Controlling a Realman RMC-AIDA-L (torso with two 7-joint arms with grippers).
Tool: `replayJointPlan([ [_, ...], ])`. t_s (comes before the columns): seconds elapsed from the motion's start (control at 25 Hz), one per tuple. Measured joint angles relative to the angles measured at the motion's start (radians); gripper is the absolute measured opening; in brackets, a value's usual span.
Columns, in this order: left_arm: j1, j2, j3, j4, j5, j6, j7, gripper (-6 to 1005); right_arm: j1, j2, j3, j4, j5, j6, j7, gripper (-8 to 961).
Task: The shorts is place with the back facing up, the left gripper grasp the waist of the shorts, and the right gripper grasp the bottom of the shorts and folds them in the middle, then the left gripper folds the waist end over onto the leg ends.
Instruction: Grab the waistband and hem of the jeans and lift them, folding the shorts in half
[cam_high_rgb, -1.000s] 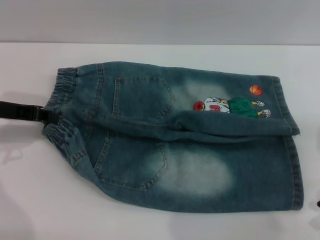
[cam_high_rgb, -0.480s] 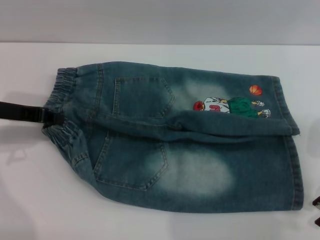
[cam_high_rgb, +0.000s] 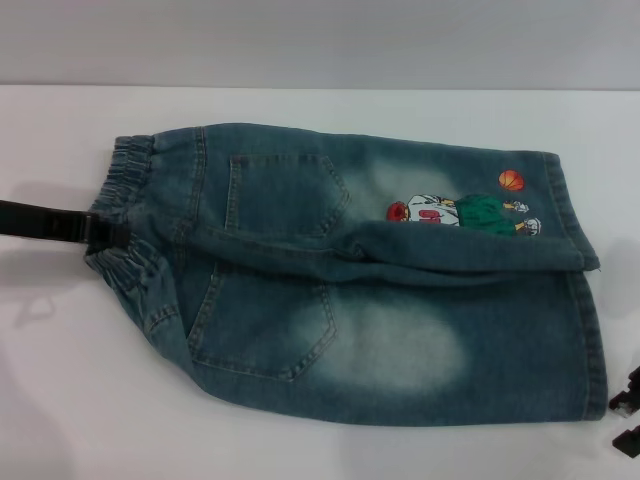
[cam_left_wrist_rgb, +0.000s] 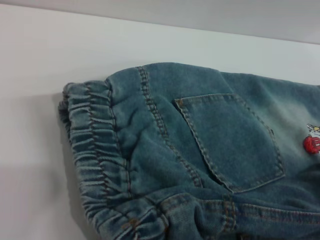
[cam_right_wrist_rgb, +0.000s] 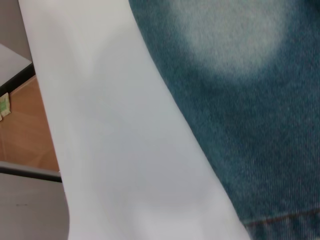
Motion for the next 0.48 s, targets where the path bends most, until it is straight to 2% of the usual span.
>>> replayJointPlan([
  [0.48,-0.001,0.001,0.001,0.000,0.007,0.003,0.004,46,0.000,0.033,0.005,-0.059,-0.002,0.000,0.002,533],
])
